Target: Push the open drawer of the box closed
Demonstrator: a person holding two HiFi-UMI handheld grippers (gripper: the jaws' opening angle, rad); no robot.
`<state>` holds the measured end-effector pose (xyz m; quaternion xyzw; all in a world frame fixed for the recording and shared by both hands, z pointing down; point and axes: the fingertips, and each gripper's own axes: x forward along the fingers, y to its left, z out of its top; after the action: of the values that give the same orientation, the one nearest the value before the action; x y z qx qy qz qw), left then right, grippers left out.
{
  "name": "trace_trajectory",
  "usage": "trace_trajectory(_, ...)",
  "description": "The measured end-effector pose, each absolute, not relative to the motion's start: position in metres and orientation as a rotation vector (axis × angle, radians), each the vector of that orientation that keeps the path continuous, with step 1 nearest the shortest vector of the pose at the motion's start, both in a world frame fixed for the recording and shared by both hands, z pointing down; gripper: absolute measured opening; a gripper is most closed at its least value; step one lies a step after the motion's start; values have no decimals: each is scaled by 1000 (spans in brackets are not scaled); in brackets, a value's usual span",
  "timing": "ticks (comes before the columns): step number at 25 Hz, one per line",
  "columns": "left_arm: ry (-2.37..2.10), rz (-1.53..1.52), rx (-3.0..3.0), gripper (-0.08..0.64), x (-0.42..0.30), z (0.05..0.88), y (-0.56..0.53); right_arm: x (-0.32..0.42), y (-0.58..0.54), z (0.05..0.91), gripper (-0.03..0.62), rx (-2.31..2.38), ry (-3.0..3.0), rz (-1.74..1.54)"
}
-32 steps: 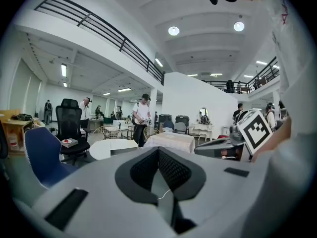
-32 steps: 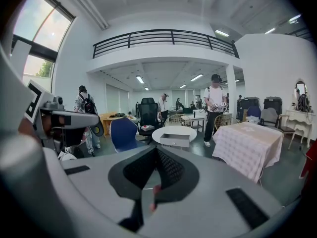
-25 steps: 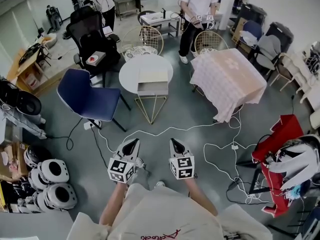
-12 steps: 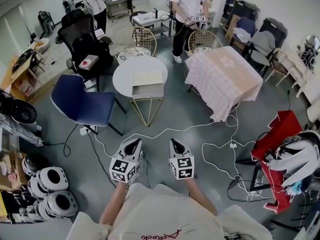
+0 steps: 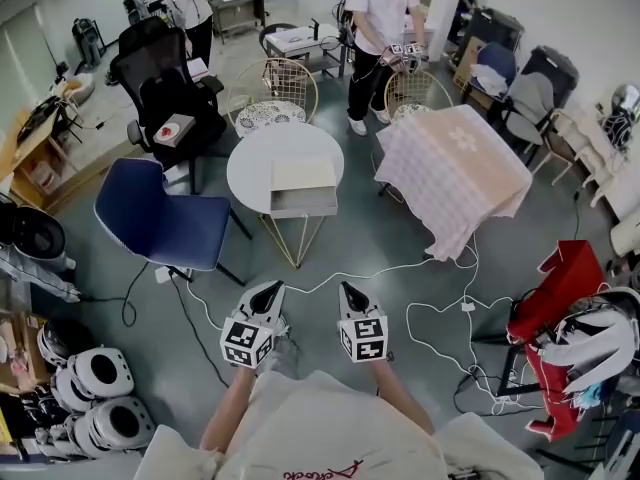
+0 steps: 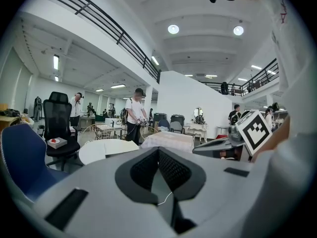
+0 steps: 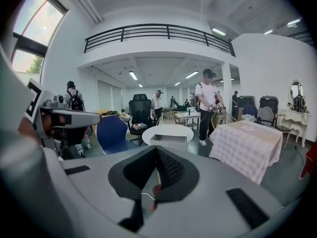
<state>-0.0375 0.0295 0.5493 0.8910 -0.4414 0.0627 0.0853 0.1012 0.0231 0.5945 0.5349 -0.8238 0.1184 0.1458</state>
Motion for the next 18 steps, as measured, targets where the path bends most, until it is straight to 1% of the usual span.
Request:
trace_trajectory(6, -1288, 166, 2632, 13, -64, 550, -26, 72, -25, 587, 15, 1520, -2349, 335)
trace_trajectory(13, -1221, 171, 2651, 13, -79, 545, -84, 50, -84, 581, 15, 1543, -2311, 354)
trace_trajectory(18, -1205, 170, 2667, 12, -105, 538, -128, 19, -128, 576, 15, 1542, -2314, 346)
